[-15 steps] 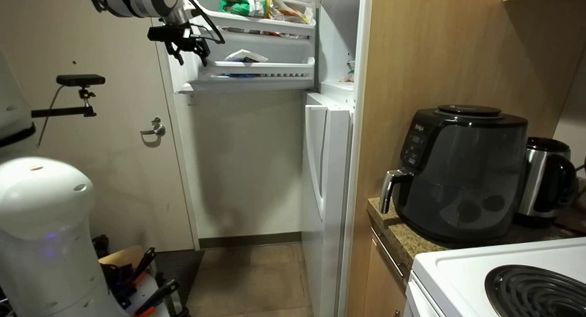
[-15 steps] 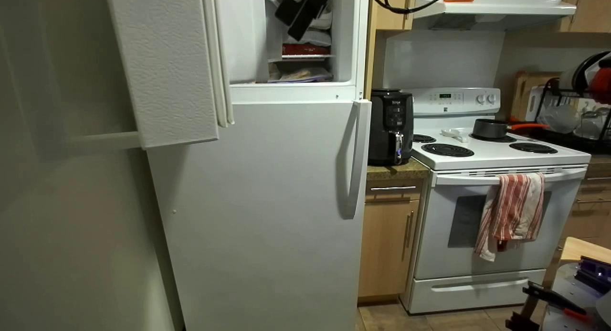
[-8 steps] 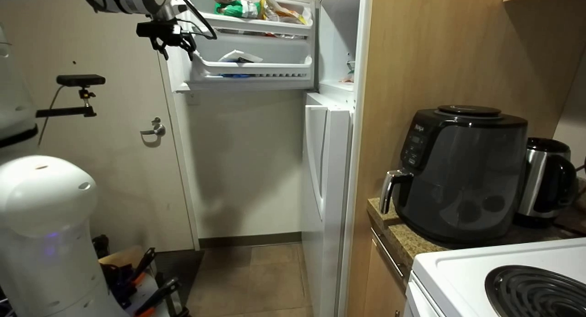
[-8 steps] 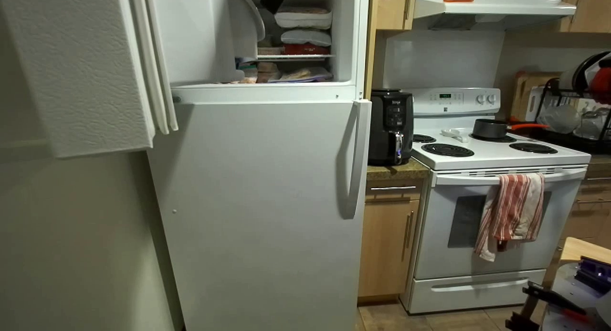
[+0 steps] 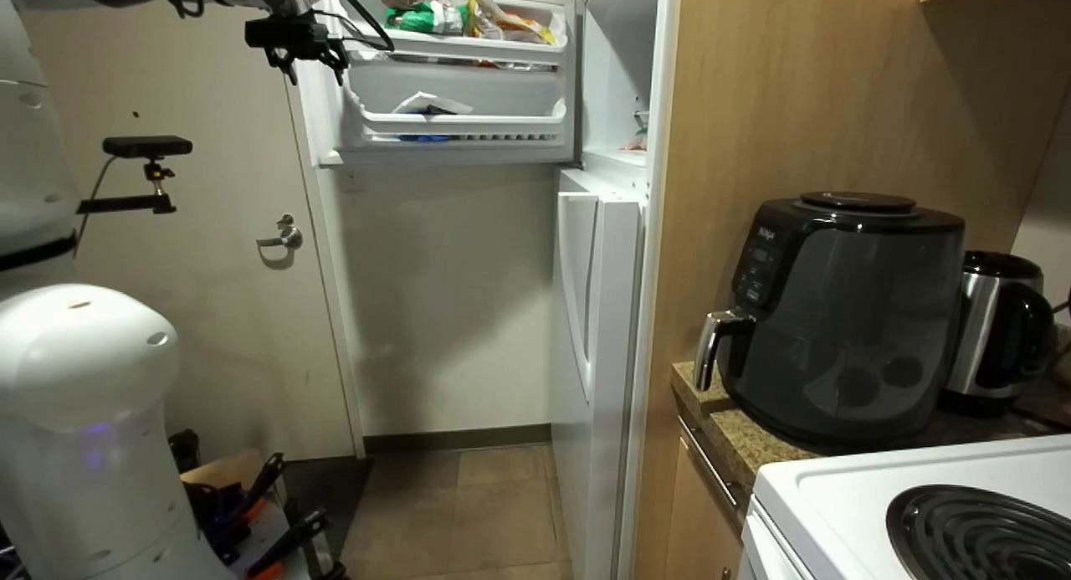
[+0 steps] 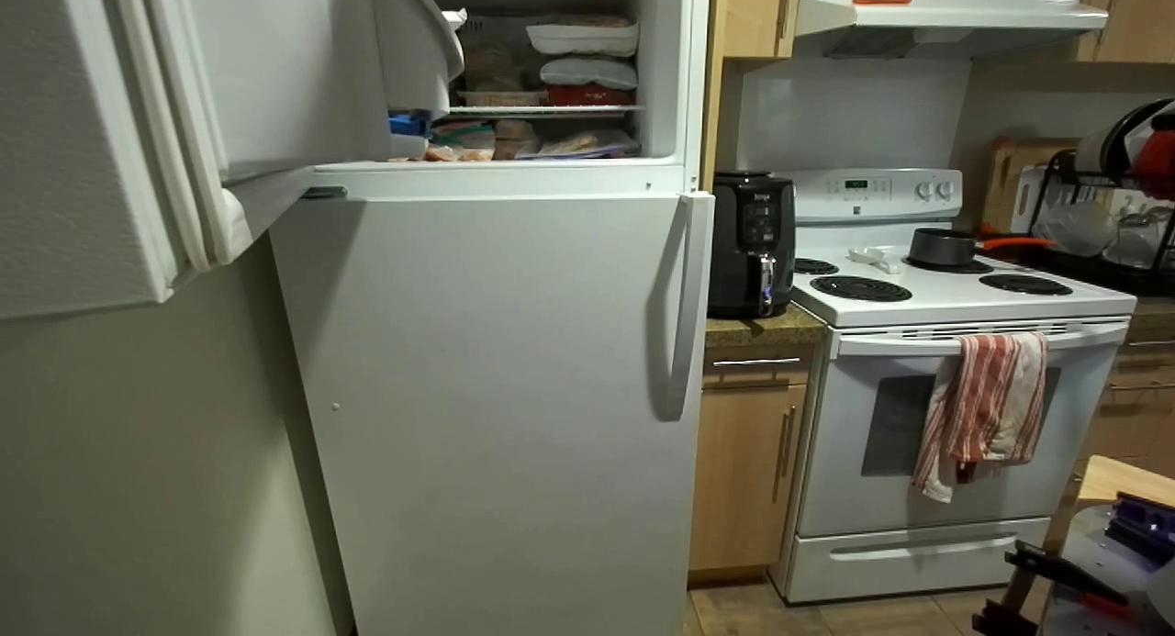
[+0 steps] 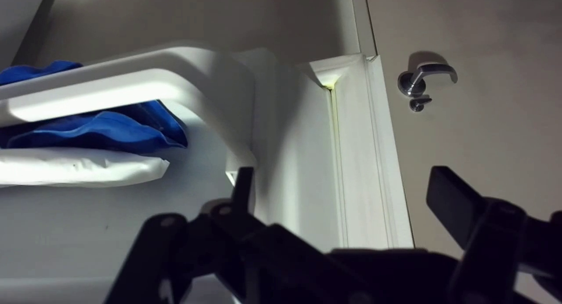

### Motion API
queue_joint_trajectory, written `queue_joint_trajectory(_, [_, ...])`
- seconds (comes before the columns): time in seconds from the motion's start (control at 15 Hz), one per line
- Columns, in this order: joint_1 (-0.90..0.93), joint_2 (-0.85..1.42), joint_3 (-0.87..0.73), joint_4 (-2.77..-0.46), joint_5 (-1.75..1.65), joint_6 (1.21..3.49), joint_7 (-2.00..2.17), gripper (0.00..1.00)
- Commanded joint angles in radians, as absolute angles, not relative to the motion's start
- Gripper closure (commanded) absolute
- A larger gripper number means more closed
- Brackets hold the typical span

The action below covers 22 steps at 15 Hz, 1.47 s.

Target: Open the top door on the fridge

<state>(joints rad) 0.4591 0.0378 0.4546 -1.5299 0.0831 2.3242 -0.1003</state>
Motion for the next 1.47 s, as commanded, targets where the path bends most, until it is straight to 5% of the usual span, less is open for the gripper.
queue_joint_trajectory(0.0, [0.460, 0.058, 0.458, -1.487, 0.119, 2.224, -0.152, 0.00])
queue_joint_trajectory(0.33, [0.388, -0.068, 0.387, -1.602, 0.270, 1.933, -0.197, 0.00])
queue_joint_trajectory(1.4, [0.397, -0.035, 0.391, -1.561, 0.238, 1.931, -0.167, 0.00])
